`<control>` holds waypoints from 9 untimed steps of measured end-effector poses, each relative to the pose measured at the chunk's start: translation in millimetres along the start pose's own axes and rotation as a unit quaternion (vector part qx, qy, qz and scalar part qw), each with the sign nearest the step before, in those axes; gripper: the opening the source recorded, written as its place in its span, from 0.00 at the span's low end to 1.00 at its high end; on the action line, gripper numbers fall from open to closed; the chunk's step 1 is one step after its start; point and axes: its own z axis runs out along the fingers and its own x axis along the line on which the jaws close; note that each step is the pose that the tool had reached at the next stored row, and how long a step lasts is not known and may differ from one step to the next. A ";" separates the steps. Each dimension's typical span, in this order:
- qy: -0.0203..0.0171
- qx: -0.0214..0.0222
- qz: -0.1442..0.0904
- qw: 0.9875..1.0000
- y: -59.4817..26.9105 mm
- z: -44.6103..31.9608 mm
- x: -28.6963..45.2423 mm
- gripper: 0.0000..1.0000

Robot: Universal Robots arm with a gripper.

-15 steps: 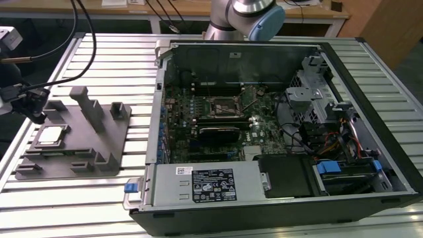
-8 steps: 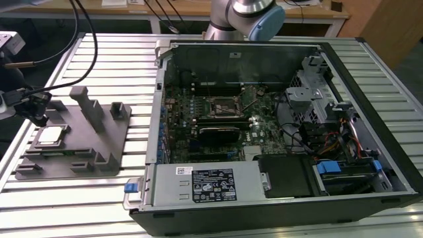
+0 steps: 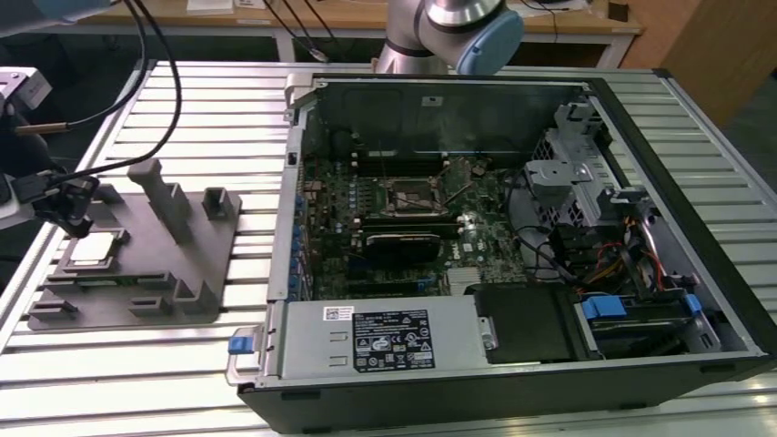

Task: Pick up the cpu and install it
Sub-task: 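Pick up the cpu and move it towards the insertion slot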

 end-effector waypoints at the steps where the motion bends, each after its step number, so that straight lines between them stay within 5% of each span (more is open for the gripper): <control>1: 0.000 0.000 0.000 1.000 -0.1 1.3 0.2 0.11; 9: 0.000 0.000 0.000 1.000 -0.8 10.4 3.4 0.11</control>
